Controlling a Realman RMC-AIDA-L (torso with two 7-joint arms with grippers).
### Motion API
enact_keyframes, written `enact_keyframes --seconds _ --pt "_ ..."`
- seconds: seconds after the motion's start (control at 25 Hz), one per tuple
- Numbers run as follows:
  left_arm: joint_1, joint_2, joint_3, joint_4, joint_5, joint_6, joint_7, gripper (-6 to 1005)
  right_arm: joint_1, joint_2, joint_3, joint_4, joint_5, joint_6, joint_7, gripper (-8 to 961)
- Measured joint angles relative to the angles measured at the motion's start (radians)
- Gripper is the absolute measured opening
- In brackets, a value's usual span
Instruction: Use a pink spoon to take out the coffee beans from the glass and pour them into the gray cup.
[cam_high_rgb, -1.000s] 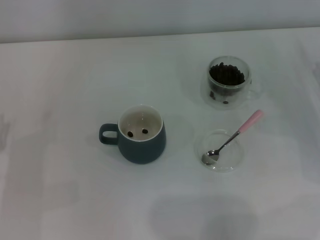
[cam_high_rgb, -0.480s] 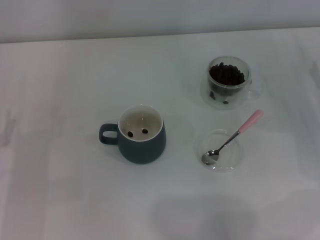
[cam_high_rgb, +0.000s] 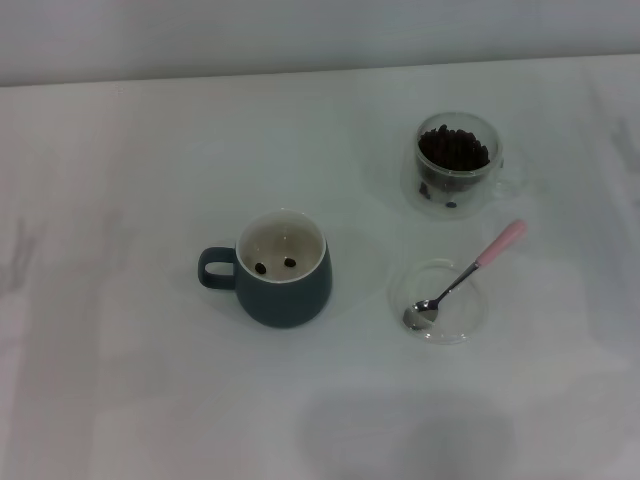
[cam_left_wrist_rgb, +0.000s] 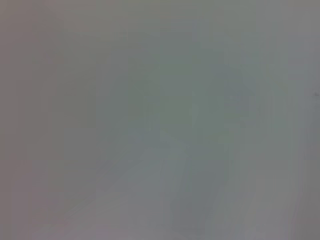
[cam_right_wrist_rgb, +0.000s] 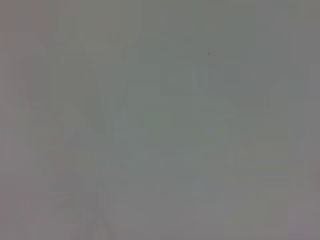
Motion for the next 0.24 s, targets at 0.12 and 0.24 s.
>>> enact_keyframes --seconds 0.12,0.24 --pt "-0.001 0.0 -0.002 0.002 0.002 0.0 0.001 886 -0.001 0.0 0.002 0.002 0.001 -0.004 0.001 878" --pt "-0.001 0.0 -0.002 0.005 0.002 0.0 0.001 886 -0.003 0.0 0.003 0.005 0.002 -0.005 0.002 878"
